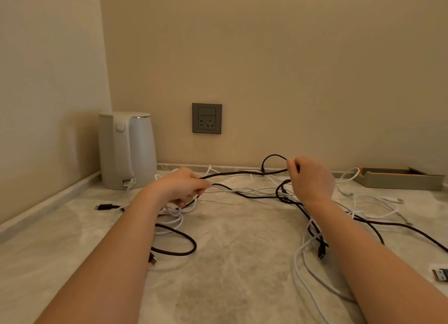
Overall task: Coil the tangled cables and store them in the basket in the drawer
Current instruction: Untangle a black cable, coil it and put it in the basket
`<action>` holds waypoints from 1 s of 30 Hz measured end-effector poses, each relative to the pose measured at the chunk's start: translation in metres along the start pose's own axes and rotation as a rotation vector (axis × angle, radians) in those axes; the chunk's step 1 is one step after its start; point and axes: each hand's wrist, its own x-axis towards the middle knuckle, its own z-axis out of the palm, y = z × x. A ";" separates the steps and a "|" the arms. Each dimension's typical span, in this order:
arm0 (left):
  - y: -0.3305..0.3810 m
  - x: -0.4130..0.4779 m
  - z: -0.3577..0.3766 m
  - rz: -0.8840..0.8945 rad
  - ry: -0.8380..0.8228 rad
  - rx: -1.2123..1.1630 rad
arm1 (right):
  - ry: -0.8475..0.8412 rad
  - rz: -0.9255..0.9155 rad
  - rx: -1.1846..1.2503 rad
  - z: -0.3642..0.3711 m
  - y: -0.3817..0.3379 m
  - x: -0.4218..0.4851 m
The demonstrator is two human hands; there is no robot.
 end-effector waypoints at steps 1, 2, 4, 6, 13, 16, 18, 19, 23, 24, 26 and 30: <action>0.004 -0.003 0.001 0.019 -0.067 -0.079 | -0.081 -0.014 -0.055 0.001 0.000 -0.001; 0.008 -0.005 0.002 0.045 -0.104 -0.132 | -0.163 -0.065 -0.098 0.001 -0.001 -0.002; 0.016 -0.007 0.008 0.097 -0.124 -0.156 | -0.308 -0.243 -0.051 0.001 -0.013 -0.009; 0.021 -0.009 0.015 0.146 -0.121 -0.139 | -0.428 -0.363 0.225 -0.003 -0.032 -0.018; 0.022 -0.008 0.026 0.243 -0.010 -0.167 | -0.409 -0.385 0.595 -0.021 -0.065 -0.027; 0.018 -0.005 0.027 0.195 -0.024 -0.274 | -0.222 -0.193 0.659 -0.020 -0.048 -0.015; 0.020 -0.007 0.028 0.155 -0.140 -0.365 | -0.180 -0.074 0.699 -0.018 -0.040 -0.012; 0.022 -0.009 0.029 0.154 -0.205 -0.420 | -0.169 -0.030 0.706 -0.016 -0.038 -0.012; 0.033 -0.017 0.031 0.253 -0.340 -0.826 | -0.163 0.073 0.661 -0.008 -0.035 -0.013; 0.034 -0.017 0.030 0.271 -0.343 -0.947 | -0.197 0.068 0.628 -0.006 -0.034 -0.013; 0.033 -0.015 0.027 0.269 -0.328 -1.172 | -0.306 0.005 0.510 -0.005 -0.033 -0.015; 0.031 -0.011 0.021 0.219 -0.219 -1.368 | -0.514 -0.210 0.233 -0.003 -0.042 -0.023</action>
